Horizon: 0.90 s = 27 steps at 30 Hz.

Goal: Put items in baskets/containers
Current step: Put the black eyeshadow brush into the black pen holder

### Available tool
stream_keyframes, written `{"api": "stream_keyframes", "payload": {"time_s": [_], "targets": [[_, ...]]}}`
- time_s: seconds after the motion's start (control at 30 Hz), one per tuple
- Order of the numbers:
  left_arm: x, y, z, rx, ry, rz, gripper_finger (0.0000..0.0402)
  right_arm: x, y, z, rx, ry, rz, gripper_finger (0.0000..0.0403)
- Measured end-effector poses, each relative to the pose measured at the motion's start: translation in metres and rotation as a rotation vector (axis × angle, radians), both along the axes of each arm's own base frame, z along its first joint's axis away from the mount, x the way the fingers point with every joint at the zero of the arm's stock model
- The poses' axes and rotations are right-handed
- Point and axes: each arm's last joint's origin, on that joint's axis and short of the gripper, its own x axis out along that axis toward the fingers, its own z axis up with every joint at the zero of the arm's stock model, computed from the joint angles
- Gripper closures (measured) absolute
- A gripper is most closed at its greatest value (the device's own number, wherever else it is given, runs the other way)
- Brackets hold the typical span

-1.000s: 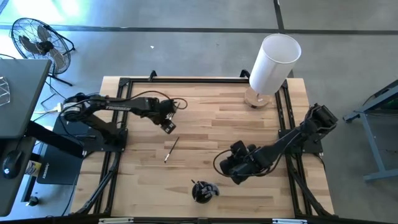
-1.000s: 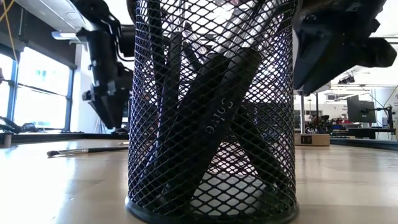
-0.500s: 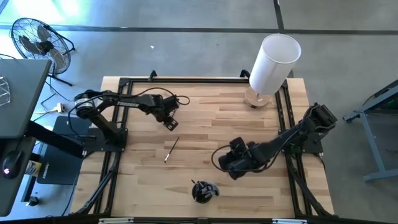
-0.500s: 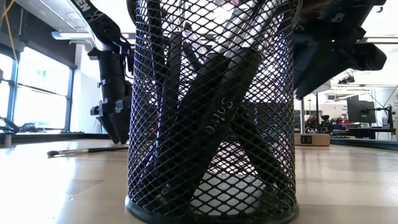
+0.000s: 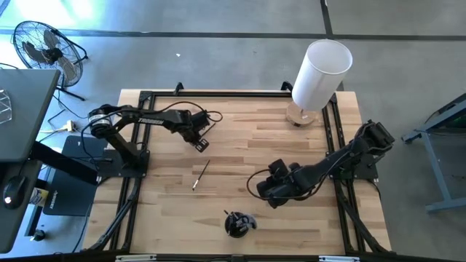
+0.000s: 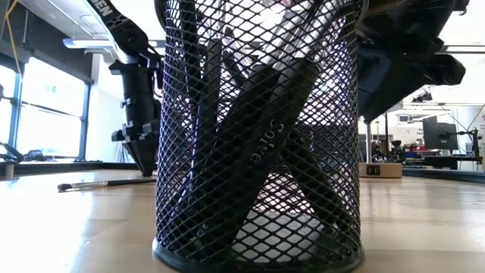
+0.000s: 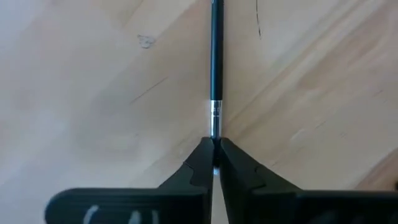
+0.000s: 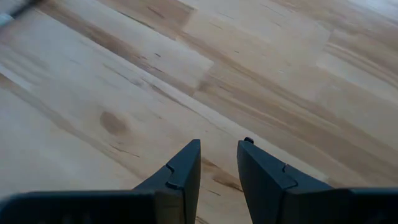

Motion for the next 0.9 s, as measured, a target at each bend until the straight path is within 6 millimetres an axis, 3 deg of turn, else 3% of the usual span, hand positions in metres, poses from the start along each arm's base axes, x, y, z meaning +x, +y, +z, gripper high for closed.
{"api": "stream_keyframes", "payload": {"time_s": [0.13, 0.3, 0.5, 0.6, 0.73, 0.9], "targets": [[-0.002, -0.003, 0.001, -0.089, -0.002, 0.020, 0.0396, -0.010, 0.002, -0.003, -0.017, 0.076, 0.013, 0.0305], [-0.005, -0.020, 0.011, -0.267, -0.056, 0.036, 0.0401, -0.037, 0.007, -0.023, 0.009, 0.132, 0.060, 0.0305], [0.010, -0.049, 0.036, -0.343, -0.237, 0.060, 0.0401, -0.076, -0.001, -0.035, 0.023, -0.032, 0.112, 0.0305], [0.028, -0.063, 0.055, -0.374, -0.380, 0.083, 0.0401, -0.092, -0.013, -0.035, -0.031, -0.100, 0.151, 0.0305], [0.049, -0.076, 0.082, -0.441, -0.536, 0.063, 0.0401, -0.095, -0.024, -0.024, -0.232, -0.148, 0.390, 0.0305], [0.072, -0.084, 0.098, -0.466, -0.589, 0.077, 0.0401, -0.077, -0.029, -0.003, -0.563, -0.114, 0.734, 0.0305]]}}
